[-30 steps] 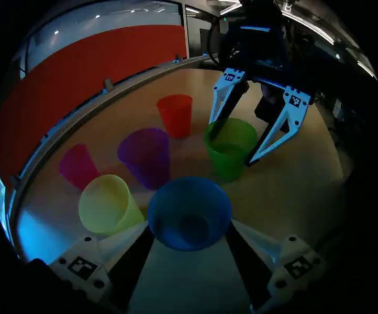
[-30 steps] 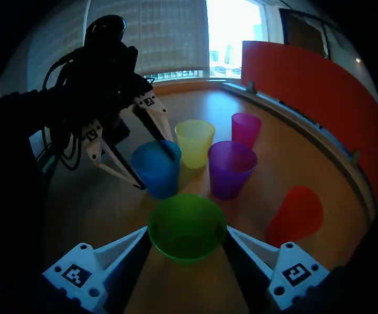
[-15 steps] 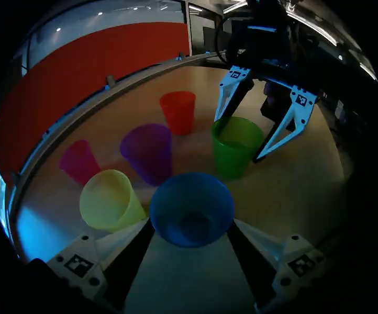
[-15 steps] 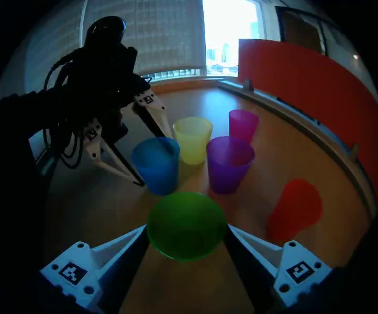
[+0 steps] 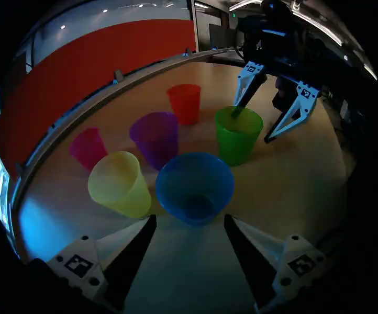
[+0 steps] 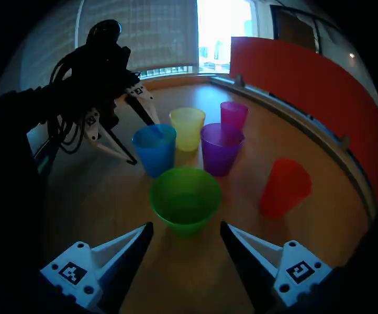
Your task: Pour water
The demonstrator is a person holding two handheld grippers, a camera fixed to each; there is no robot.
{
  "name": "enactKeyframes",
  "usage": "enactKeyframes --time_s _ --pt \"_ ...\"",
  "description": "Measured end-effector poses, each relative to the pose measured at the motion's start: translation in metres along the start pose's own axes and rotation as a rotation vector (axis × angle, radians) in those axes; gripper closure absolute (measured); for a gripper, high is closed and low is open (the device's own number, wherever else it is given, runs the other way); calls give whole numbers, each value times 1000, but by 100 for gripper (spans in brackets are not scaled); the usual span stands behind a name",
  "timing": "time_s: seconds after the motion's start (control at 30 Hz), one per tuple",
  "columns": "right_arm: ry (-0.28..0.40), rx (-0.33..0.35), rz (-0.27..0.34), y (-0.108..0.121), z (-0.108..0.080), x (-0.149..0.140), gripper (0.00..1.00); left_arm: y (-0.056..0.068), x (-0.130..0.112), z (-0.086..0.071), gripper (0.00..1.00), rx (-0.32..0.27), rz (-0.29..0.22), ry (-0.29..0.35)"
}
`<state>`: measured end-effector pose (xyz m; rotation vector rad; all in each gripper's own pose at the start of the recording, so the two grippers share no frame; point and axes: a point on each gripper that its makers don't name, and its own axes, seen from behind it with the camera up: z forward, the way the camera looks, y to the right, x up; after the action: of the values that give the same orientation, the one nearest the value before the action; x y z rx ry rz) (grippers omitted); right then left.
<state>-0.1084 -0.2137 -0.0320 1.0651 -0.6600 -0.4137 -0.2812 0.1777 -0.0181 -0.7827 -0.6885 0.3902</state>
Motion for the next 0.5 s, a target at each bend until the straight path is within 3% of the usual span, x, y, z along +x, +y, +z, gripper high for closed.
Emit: enactKeyframes --time_s 0.5 --pt "32 -100 69 4 -30 -20 1 -11 -22 -28 4 108 -78 30"
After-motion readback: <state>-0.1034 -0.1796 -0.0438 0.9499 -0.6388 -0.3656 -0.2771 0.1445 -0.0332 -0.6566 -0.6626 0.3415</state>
